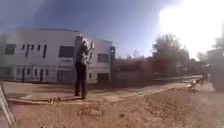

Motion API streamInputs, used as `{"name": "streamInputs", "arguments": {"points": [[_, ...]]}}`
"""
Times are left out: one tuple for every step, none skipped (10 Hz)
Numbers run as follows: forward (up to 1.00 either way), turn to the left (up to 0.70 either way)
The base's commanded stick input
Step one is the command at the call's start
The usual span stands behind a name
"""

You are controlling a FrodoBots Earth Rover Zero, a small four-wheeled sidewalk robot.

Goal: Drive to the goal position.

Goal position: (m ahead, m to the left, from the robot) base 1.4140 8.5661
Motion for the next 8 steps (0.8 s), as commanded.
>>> {"name": "streamInputs", "arguments": {"points": [[0.00, 0.00], [0.00, 0.00], [0.00, 0.00], [0.00, 0.00], [0.00, 0.00], [0.00, 0.00], [0.00, 0.00], [0.00, 0.00]]}}
